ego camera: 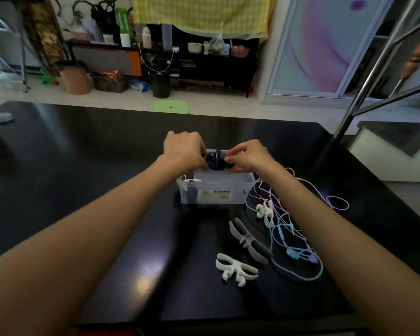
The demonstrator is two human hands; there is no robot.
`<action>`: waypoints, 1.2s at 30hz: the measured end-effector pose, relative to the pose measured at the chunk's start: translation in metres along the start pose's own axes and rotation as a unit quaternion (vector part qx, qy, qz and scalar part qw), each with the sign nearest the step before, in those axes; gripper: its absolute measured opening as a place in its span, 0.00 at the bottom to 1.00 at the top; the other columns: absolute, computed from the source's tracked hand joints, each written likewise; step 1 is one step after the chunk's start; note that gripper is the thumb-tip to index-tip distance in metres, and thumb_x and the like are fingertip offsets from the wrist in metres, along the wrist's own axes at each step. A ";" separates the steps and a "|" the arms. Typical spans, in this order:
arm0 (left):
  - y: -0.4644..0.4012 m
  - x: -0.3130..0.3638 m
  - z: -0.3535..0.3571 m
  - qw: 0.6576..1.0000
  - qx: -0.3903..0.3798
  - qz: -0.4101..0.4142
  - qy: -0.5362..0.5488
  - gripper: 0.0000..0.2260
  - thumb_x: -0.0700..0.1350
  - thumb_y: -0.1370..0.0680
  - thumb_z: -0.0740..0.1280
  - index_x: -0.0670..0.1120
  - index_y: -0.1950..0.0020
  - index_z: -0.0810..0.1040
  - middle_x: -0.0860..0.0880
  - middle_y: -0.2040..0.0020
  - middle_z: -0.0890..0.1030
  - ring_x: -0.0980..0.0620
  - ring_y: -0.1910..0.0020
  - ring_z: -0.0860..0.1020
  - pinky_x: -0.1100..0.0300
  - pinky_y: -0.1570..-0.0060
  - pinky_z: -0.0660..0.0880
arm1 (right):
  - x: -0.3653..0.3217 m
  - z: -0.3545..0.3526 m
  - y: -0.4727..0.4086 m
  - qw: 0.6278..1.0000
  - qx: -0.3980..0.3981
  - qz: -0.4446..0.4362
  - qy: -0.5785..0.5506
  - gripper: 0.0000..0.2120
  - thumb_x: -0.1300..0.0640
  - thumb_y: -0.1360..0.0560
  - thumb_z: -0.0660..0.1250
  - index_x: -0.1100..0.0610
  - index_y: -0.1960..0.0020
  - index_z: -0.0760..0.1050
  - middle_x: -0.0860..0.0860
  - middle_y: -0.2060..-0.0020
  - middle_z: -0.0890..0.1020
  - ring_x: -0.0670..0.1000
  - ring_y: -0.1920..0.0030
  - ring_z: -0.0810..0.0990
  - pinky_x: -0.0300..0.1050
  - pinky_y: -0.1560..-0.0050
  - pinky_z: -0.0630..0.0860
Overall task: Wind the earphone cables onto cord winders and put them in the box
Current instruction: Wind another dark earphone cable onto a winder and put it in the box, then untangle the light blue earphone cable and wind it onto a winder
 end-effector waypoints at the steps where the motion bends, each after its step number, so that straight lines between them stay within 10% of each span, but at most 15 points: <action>1: -0.008 0.004 0.008 0.999 -0.032 0.013 -0.041 0.19 0.58 0.30 0.72 0.50 0.44 0.80 0.49 0.50 0.82 0.48 0.48 0.77 0.54 0.47 0.66 | 0.007 0.008 -0.013 0.998 -0.030 0.044 0.035 0.12 0.64 0.29 0.72 0.62 0.45 0.80 0.57 0.49 0.81 0.55 0.51 0.83 0.45 0.51 0.81; 7: -0.035 0.024 0.048 0.958 -0.121 0.094 -0.241 0.24 0.60 0.29 0.70 0.47 0.41 0.75 0.48 0.42 0.79 0.49 0.41 0.76 0.56 0.44 0.66 | 0.020 0.035 -0.043 0.973 -0.133 0.153 0.110 0.08 0.65 0.25 0.68 0.66 0.62 0.73 0.60 0.54 0.84 0.53 0.53 0.84 0.45 0.48 0.80; 13: -0.036 0.034 0.059 0.938 -0.105 0.151 -0.294 0.17 0.56 0.23 0.65 0.46 0.41 0.75 0.49 0.44 0.79 0.50 0.45 0.77 0.58 0.57 0.64 | 0.019 0.039 -0.054 0.965 -0.152 0.184 0.111 0.13 0.65 0.20 0.56 0.70 0.40 0.73 0.63 0.42 0.79 0.54 0.52 0.82 0.48 0.41 0.77; 28: -0.044 0.012 0.049 0.991 -0.109 0.040 -0.062 0.18 0.53 0.28 0.72 0.47 0.42 0.77 0.46 0.44 0.79 0.46 0.44 0.77 0.55 0.54 0.69 | 0.023 0.037 -0.037 0.959 -0.190 0.185 0.102 0.10 0.67 0.20 0.49 0.68 0.52 0.69 0.63 0.53 0.78 0.57 0.53 0.80 0.48 0.47 0.77; 31: -0.042 0.013 0.054 0.991 -0.111 0.032 -0.063 0.18 0.51 0.27 0.72 0.45 0.41 0.76 0.45 0.43 0.78 0.45 0.44 0.76 0.54 0.52 0.70 | 0.026 0.033 -0.040 0.960 -0.182 0.187 0.105 0.10 0.68 0.21 0.51 0.69 0.44 0.68 0.64 0.41 0.77 0.59 0.41 0.79 0.49 0.37 0.74; 36: -0.034 0.010 0.049 0.992 -0.122 0.009 -0.041 0.20 0.51 0.27 0.72 0.45 0.40 0.74 0.45 0.43 0.78 0.45 0.44 0.76 0.53 0.50 0.71 | 0.020 0.023 -0.038 0.968 -0.170 0.150 0.111 0.14 0.63 0.20 0.54 0.64 0.37 0.69 0.60 0.47 0.77 0.54 0.48 0.79 0.49 0.37 0.75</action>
Point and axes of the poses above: each hand's wrist, its own y-axis away from the middle knuckle, its own z-axis out of the palm, x = y × z, the point moved 7 cm from there along -y, towards the middle knuckle
